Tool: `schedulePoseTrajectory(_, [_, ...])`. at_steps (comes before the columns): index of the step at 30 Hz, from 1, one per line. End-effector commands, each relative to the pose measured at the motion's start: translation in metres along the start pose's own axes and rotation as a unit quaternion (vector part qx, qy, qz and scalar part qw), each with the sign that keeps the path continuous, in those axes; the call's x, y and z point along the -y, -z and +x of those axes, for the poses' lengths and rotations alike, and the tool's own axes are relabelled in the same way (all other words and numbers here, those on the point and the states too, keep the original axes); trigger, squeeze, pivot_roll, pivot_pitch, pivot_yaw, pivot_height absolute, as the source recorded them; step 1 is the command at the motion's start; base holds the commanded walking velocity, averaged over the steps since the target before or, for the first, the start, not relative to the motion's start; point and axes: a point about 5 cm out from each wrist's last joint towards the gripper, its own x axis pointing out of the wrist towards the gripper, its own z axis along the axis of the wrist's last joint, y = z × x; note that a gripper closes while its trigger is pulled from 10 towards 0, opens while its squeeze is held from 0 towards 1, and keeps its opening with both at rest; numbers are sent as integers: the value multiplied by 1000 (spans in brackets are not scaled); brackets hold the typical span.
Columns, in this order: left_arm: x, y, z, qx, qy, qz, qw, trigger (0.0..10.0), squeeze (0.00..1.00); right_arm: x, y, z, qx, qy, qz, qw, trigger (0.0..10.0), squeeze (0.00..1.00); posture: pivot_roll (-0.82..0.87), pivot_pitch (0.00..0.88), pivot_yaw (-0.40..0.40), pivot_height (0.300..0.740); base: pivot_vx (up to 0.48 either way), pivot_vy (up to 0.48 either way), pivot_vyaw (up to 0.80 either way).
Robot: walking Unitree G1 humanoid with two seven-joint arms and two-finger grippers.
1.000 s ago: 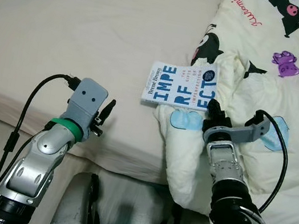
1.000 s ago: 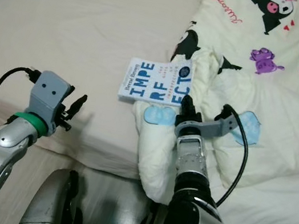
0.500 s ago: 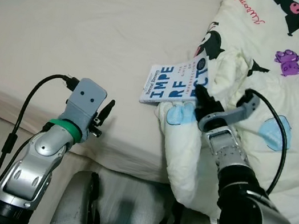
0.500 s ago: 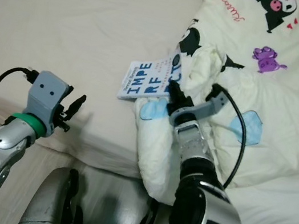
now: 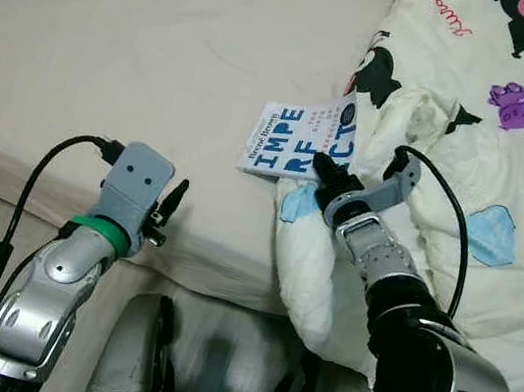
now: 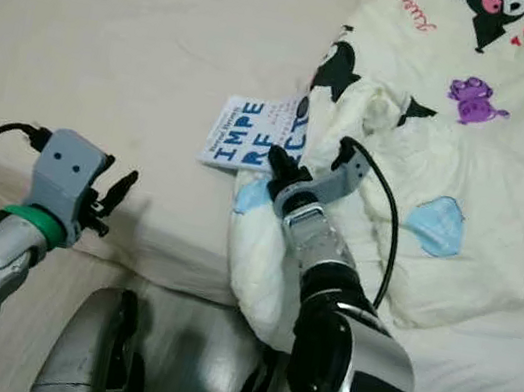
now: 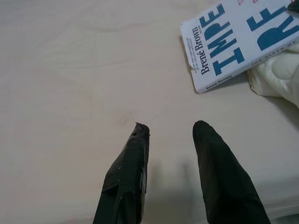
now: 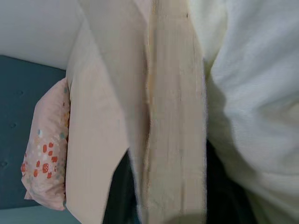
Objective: Clean up the room
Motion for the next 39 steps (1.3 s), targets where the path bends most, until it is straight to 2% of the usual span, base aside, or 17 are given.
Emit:
schedulePoseTrajectory(1, [-1, 7, -3, -18, -7, 2, 1000, 10000, 0, -2, 6, 1, -10, -7, 1, 1000, 0, 0, 278, 293, 87, 580, 0, 0, 0])
schedulePoseTrajectory(11, [7, 6, 2, -12, -2, -10, 1000, 10000, 0, -24, -15, -3, 29, -153, 12, 988, 0, 0, 214, 259, 78, 580, 0, 0, 0])
schedulePoseTrajectory(12, [10, 4, 7, -6, 3, -14, 1000, 10000, 0, -25, -16, -21, 44, -202, 22, 978, 0, 0, 187, 248, 78, 580, 0, 0, 0])
schedulePoseTrajectory(13, [10, 4, 7, -6, 3, -14, 1000, 10000, 0, -25, -16, -21, 44, -202, 22, 978, 0, 0, 187, 248, 78, 580, 0, 0, 0])
schedulePoseTrajectory(14, [11, 3, 10, -3, 6, -17, 1000, 10000, 0, -27, -14, -36, 50, -223, 21, 973, 0, 0, 169, 239, 79, 580, 0, 0, 0])
schedulePoseTrajectory(15, [11, 3, 10, -3, 6, -17, 1000, 10000, 0, -27, -14, -36, 50, -223, 21, 973, 0, 0, 169, 239, 79, 580, 0, 0, 0])
schedulePoseTrajectory(16, [13, 1, 14, 3, 11, -23, 1000, 10000, 0, -28, -10, -57, 55, -244, 29, 968, 0, 0, 140, 229, 82, 580, 0, 0, 0])
schedulePoseTrajectory(17, [13, 1, 14, 3, 11, -23, 1000, 10000, 0, -28, -10, -57, 55, -244, 29, 968, 0, 0, 140, 229, 82, 580, 0, 0, 0])
schedulePoseTrajectory(19, [18, -9, 24, 19, 22, -68, 997, 10000, 0, -29, 5, -96, 42, -270, 38, 961, 0, 0, 95, 212, 84, 580, 0, 0, 0])
schedulePoseTrajectory(22, [25, -24, 34, 52, 28, -101, 993, 10000, 0, -22, 19, -116, 21, -267, 47, 962, 0, 0, 66, 194, 82, 580, 0, 0, 0])
schedulePoseTrajectory(25, [30, -33, 39, 76, 24, -98, 992, 10000, 0, -17, 22, -121, 16, -261, 57, 963, 0, 0, 59, 187, 79, 580, 0, 0, 0])
schedulePoseTrajectory(26, [38, -42, 43, 109, 33, -66, 991, 10000, 39, -13, 23, -123, 15, -255, 65, 965, 0, 0, 49, 180, 76, 580, 0, 0, 0])
schedulePoseTrajectory(27, [50, -46, 45, 126, 57, -59, 989, 10000, 1000, -10, 22, -125, 16, -249, 69, 966, 0, 0, 40, 173, 77, 580, 0, 0, 0])
schedulePoseTrajectory(33, [58, -47, 42, 152, 76, -20, 985, 10000, 1000, -14, 8, -121, 41, -249, 69, 965, 0, 0, 34, 159, 84, 580, 0, 0, 0])
schedulePoseTrajectory(35, [40, -49, 34, 171, 55, 13, 984, 10000, 1000, -19, 0, -118, 55, -250, 66, 964, 0, 0, 38, 154, 83, 580, 0, 0, 0])
schedulePoseTrajectory(38, [31, -52, 28, 191, 48, 53, 979, 10000, 1000, -20, -2, -115, 58, -250, 65, 964, 0, 0, 46, 152, 78, 580, 0, 0, 0])
schedulePoseTrajectory(39, [25, -54, 21, 212, 42, 106, 971, 10000, 1000, -21, -4, -111, 58, -246, 64, 965, 0, 0, 59, 150, 67, 580, 0, 0, 0])
